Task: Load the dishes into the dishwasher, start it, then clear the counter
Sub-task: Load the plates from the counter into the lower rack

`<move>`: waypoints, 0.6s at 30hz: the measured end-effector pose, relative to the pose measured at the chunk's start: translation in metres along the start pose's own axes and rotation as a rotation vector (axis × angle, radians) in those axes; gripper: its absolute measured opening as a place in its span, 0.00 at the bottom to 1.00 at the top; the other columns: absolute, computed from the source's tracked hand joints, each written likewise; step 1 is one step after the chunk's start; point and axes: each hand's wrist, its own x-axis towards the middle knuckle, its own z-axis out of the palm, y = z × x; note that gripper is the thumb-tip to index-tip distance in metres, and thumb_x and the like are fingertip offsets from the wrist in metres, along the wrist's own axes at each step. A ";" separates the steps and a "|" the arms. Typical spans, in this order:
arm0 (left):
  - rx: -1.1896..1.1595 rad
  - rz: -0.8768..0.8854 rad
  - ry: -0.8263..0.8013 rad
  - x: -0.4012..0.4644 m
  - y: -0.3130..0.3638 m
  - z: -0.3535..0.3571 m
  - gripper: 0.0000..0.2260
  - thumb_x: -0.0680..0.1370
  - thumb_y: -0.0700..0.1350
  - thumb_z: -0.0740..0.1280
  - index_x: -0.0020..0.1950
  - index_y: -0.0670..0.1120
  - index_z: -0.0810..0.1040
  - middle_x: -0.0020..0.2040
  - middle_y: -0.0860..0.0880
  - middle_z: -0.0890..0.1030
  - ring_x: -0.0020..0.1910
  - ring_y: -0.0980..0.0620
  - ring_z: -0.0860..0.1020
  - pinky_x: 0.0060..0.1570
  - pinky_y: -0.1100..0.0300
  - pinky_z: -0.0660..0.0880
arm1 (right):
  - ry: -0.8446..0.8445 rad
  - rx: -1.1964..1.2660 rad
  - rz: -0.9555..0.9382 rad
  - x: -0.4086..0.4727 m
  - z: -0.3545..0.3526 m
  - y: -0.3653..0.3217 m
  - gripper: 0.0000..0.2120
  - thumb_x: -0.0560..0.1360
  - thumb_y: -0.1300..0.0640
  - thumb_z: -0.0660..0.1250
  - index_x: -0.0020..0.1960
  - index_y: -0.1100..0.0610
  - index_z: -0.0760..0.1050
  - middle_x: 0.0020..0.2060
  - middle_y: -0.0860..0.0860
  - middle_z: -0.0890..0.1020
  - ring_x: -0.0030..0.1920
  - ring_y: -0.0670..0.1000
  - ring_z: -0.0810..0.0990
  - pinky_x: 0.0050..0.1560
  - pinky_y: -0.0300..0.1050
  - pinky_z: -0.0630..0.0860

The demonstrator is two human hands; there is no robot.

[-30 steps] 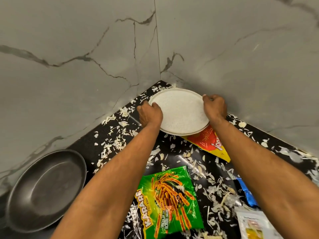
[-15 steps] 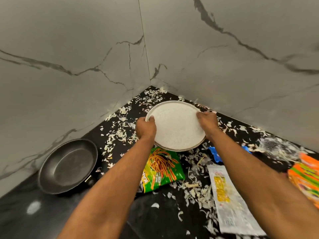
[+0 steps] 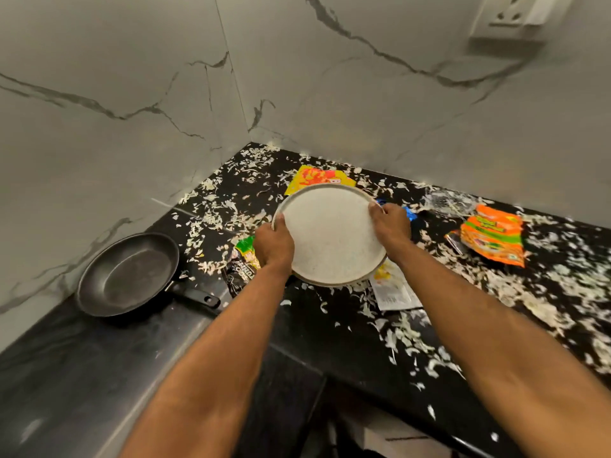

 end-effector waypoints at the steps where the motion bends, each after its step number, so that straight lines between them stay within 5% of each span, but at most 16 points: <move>1: 0.011 0.002 -0.023 -0.010 -0.003 0.001 0.20 0.82 0.54 0.59 0.50 0.37 0.78 0.47 0.40 0.79 0.49 0.41 0.78 0.40 0.56 0.67 | 0.012 -0.005 0.011 -0.008 -0.007 0.008 0.15 0.81 0.48 0.61 0.40 0.56 0.72 0.42 0.55 0.76 0.44 0.54 0.74 0.45 0.47 0.68; 4: 0.061 0.023 -0.071 -0.036 -0.013 0.007 0.22 0.82 0.55 0.57 0.52 0.38 0.79 0.52 0.38 0.80 0.51 0.39 0.77 0.43 0.54 0.68 | 0.060 -0.018 0.023 -0.031 -0.028 0.031 0.12 0.80 0.48 0.61 0.44 0.56 0.75 0.42 0.54 0.76 0.44 0.53 0.74 0.43 0.46 0.67; 13: 0.144 0.061 -0.174 -0.123 -0.024 0.030 0.24 0.82 0.58 0.55 0.57 0.39 0.78 0.56 0.39 0.80 0.55 0.39 0.77 0.53 0.49 0.73 | 0.197 -0.108 0.122 -0.093 -0.098 0.087 0.19 0.81 0.46 0.60 0.35 0.55 0.66 0.40 0.54 0.76 0.42 0.55 0.73 0.41 0.45 0.63; 18: 0.198 0.120 -0.234 -0.180 -0.027 0.042 0.24 0.83 0.57 0.54 0.60 0.39 0.77 0.59 0.38 0.79 0.59 0.38 0.76 0.55 0.50 0.71 | 0.231 -0.071 0.144 -0.130 -0.143 0.124 0.16 0.81 0.46 0.59 0.40 0.55 0.70 0.42 0.54 0.77 0.43 0.54 0.74 0.42 0.45 0.64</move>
